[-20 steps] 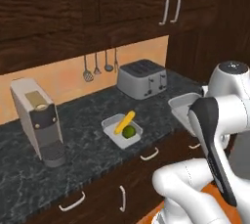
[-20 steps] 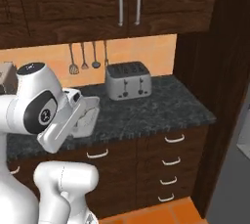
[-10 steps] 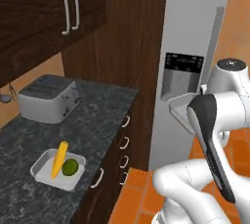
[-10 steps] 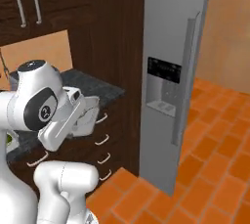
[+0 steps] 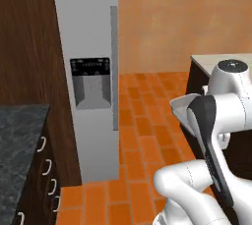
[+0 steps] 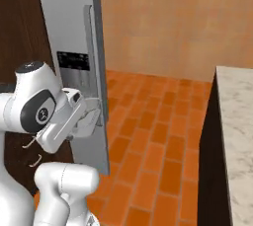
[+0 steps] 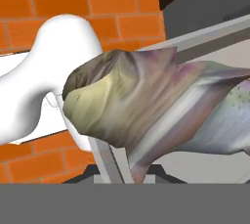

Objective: Take the meat container that has the fish and place it on the second highest rack of the freezer. Then take the vegetable container that has the corn and lime and place it on the highest rack of the freezer.

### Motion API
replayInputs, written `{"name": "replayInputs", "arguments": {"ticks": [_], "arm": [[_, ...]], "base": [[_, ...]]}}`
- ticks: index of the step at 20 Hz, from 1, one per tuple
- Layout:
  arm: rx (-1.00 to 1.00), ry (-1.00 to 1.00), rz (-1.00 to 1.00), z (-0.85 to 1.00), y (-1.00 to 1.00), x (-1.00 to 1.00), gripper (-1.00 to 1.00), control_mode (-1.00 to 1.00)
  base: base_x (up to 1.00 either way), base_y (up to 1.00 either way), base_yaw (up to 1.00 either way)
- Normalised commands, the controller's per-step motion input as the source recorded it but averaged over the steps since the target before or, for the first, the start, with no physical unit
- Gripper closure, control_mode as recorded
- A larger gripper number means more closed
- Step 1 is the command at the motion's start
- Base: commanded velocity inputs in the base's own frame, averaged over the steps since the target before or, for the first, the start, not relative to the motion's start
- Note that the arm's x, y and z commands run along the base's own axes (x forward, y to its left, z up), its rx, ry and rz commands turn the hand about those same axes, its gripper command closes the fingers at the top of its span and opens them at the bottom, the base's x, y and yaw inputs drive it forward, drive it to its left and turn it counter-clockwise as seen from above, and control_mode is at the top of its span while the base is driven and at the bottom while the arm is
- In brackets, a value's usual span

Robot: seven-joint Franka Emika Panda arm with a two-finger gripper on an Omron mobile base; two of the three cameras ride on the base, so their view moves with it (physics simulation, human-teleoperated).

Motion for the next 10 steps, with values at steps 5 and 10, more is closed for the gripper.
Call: {"name": "replayInputs", "arguments": {"ticks": [5,10], "arm": [[0.0,0.0,0.0,0.0,0.0,0.0,1.0,1.0],[0.0,0.0,0.0,0.0,0.0,0.0,1.0,1.0]], "base": [[0.53,-0.87,-0.3],[1.0,-0.45,0.08]]}}
